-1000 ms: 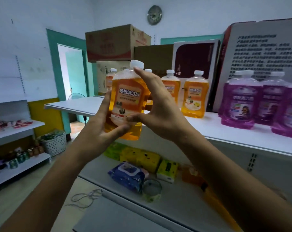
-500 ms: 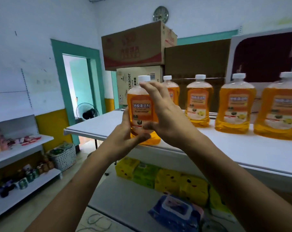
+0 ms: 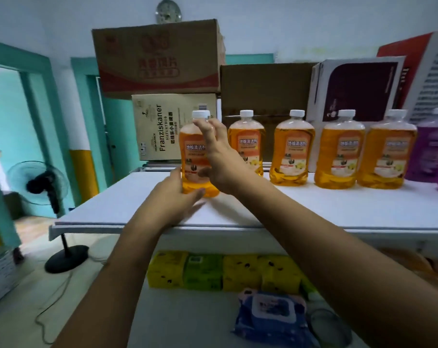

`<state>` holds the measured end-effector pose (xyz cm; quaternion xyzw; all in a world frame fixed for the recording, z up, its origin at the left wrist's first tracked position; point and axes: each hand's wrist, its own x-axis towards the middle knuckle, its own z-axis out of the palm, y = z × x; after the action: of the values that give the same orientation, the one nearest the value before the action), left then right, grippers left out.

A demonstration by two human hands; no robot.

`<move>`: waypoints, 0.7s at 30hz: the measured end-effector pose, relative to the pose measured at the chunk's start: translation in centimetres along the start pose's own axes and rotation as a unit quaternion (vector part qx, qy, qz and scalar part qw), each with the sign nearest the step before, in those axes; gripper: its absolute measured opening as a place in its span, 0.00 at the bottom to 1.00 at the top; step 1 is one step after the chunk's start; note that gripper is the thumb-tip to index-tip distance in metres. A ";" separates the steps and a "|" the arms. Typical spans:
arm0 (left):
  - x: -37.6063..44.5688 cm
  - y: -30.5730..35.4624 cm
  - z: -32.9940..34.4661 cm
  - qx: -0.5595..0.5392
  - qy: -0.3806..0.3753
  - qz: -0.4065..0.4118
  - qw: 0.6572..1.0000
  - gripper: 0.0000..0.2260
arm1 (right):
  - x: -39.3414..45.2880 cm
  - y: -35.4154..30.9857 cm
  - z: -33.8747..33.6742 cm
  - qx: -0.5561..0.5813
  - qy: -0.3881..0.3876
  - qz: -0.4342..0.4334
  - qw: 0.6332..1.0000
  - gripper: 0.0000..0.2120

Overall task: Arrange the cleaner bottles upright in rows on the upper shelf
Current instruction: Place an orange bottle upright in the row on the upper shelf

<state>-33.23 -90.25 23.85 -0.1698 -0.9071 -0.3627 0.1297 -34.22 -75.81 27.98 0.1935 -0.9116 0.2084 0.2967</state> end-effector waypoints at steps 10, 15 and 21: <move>-0.1 -0.6 -0.6 -0.028 -0.004 -0.005 1.000 0.20 | 1.0 0.0 0.5 -0.007 -0.018 0.053 0.998 0.49; -0.1 -0.6 -1.0 -0.062 0.041 -0.001 0.997 0.16 | -0.6 -2.2 -2.1 0.000 0.004 0.100 0.995 0.44; -3.0 -0.5 -1.0 -0.136 0.217 0.166 0.952 0.09 | -11.6 -3.3 -4.3 0.076 0.129 0.072 0.986 0.25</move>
<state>-30.62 -91.96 23.19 -0.2512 -0.7581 -0.4839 0.3578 -21.94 -73.82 24.81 0.1206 -0.8590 0.3210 0.3801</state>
